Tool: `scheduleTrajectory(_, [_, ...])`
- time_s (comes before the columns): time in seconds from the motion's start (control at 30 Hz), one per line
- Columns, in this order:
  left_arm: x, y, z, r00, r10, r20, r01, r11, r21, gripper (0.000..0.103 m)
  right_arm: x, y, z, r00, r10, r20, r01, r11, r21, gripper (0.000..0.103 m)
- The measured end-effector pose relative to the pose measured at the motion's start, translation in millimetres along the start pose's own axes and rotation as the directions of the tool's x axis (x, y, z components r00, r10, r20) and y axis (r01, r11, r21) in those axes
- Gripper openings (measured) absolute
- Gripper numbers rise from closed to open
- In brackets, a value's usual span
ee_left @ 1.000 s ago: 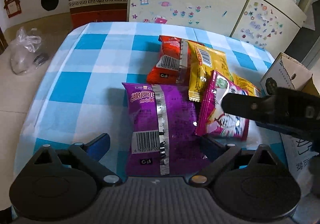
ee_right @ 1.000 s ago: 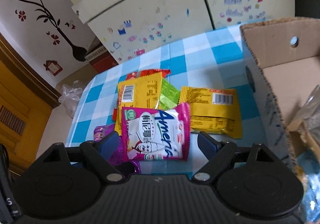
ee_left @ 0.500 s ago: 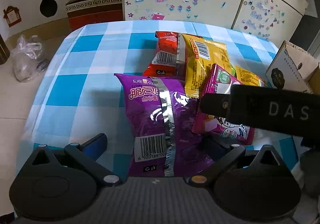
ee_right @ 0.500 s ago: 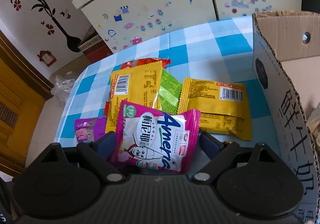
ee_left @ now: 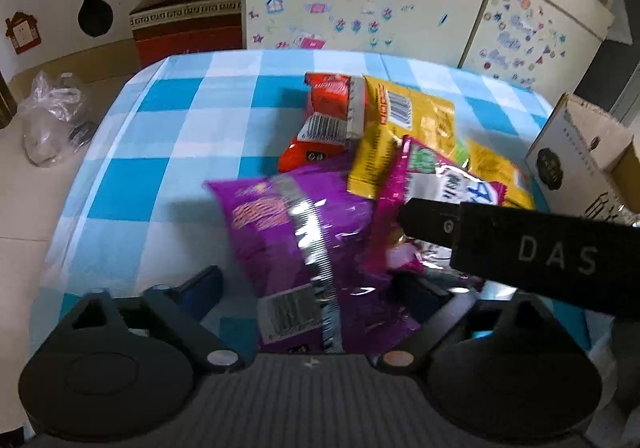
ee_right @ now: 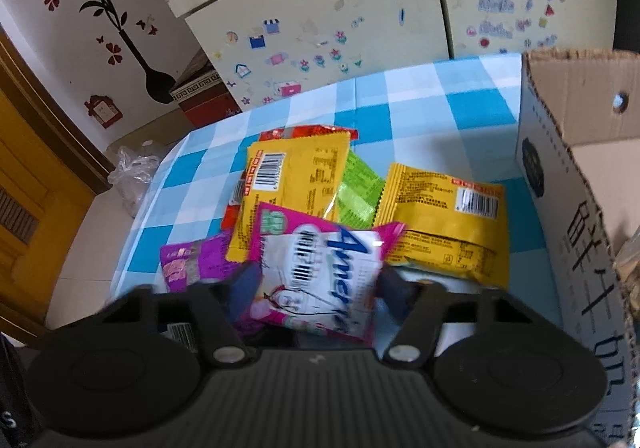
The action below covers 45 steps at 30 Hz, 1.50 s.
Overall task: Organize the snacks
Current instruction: 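Grasp the purple bag with the left tool while the right tool grasps the pink Amerio packet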
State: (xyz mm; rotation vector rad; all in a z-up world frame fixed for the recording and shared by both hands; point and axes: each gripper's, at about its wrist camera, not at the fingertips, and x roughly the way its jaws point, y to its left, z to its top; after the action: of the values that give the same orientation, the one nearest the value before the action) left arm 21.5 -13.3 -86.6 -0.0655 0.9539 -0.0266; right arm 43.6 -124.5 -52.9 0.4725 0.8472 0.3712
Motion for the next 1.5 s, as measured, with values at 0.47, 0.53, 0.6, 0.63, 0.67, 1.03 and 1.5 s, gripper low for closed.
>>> scheduleTrajectory(0.47, [-23.0,24.1,-9.0,1.0,-0.024,0.01,0.025,0.994,-0.106,0.071,-21.2,9.3,-5.5,1.0,0.014,0.02,-0.014,1.0,0.023,0.033])
scheduleTrajectory(0.53, [-29.0,27.7,-12.2,1.0,-0.023,0.013,0.024,0.994,-0.11,0.07,-21.8,8.7,-9.3,1.0,0.022,0.005,-0.022,0.999,0.039,0.03])
scheduleTrajectory(0.6, [-34.6,32.8,-15.8,1.0,-0.017,0.018,0.019,0.992,-0.121,0.069,-21.5,8.7,-13.4,0.999,0.026,-0.02,-0.025,0.999,0.047,0.029])
scheduleTrajectory(0.63, [-36.8,35.7,-17.9,1.0,-0.014,0.015,0.016,0.991,-0.132,0.069,-21.4,9.2,-16.0,0.999,0.016,-0.031,-0.014,0.999,0.047,0.029])
scheduleTrajectory(0.67, [-39.1,38.8,-20.7,1.0,-0.013,0.009,0.014,0.99,-0.141,0.069,-21.6,9.9,-18.6,0.999,-0.003,-0.042,0.005,0.999,0.042,0.029])
scheduleTrajectory(1.03, [-49.3,56.7,-38.0,0.999,0.032,-0.031,-0.038,0.972,-0.232,0.068,-35.8,19.2,-28.6,1.0,0.021,-0.013,-0.021,1.0,-0.004,0.046])
scheduleTrajectory(1.5, [-48.6,67.9,-35.8,0.998,0.017,-0.054,-0.031,0.965,-0.261,0.068,9.1,26.4,-13.8,0.999,0.038,0.004,-0.037,0.995,-0.094,0.049])
